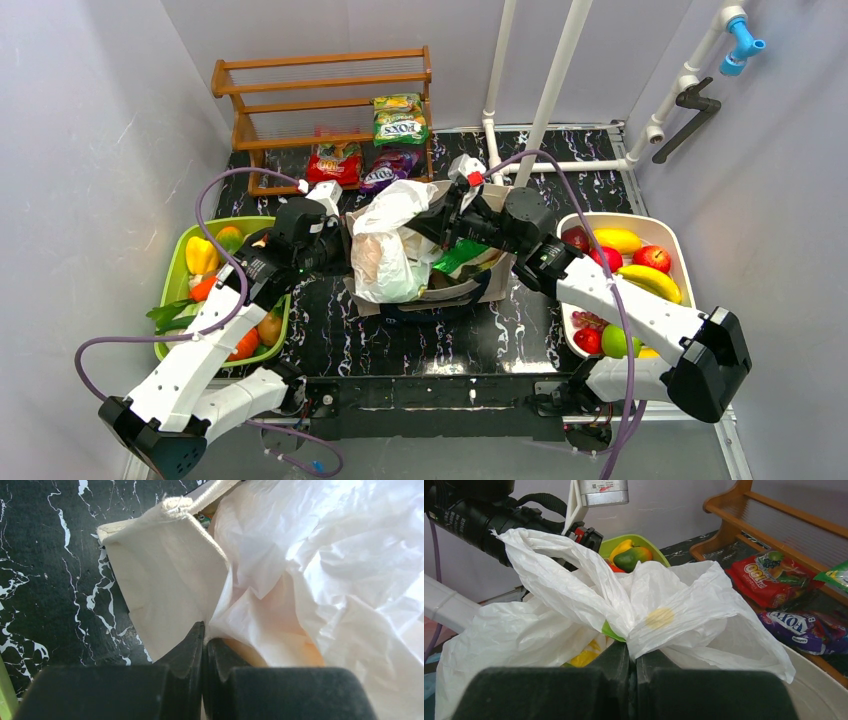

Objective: Place the mixed food into the grocery bags and tie them

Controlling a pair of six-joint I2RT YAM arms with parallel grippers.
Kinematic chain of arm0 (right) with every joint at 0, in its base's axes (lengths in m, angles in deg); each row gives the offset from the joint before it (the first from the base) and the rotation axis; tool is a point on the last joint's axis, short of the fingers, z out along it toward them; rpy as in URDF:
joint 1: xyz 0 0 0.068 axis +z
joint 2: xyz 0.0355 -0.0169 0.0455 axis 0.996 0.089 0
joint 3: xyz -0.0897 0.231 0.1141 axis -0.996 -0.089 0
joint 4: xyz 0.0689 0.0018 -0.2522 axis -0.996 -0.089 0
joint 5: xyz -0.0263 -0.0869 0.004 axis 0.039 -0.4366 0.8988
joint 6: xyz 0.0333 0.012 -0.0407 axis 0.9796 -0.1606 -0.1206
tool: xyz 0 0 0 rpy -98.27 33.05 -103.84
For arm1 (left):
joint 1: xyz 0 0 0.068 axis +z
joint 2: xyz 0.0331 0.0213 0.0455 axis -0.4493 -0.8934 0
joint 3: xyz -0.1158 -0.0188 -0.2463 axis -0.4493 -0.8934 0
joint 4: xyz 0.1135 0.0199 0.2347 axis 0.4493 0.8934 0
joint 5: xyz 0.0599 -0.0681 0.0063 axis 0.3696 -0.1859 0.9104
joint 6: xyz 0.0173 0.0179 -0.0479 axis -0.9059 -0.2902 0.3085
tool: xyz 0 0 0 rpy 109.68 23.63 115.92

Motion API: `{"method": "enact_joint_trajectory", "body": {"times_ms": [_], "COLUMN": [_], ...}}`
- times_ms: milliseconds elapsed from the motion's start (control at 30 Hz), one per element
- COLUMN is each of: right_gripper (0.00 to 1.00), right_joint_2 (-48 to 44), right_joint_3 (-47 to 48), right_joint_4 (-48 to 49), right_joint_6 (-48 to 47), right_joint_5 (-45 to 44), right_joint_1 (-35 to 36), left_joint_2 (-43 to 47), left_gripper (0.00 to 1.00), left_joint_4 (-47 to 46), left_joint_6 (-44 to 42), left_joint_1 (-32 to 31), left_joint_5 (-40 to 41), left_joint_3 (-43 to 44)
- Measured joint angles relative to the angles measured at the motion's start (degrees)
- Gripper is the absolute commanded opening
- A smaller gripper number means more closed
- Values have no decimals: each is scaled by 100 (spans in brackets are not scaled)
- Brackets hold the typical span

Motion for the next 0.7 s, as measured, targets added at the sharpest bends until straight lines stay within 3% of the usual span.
{"method": "enact_joint_trajectory", "body": {"times_ms": [267,700], "right_gripper": [1,1], "right_joint_2": [-28,398], "right_joint_3": [-83,245], "right_joint_4": [-417,-2435], "right_joint_6": [63,-844], "right_joint_5": [219,-575], "right_joint_1": [11,363], "left_joint_2": [0,2], "left_gripper": [0,0], "left_joint_4": [39,184], "left_joint_6": [31,35], "left_joint_1": [0,0], "left_joint_5": [-44,-153], "left_joint_3": [2,57]}}
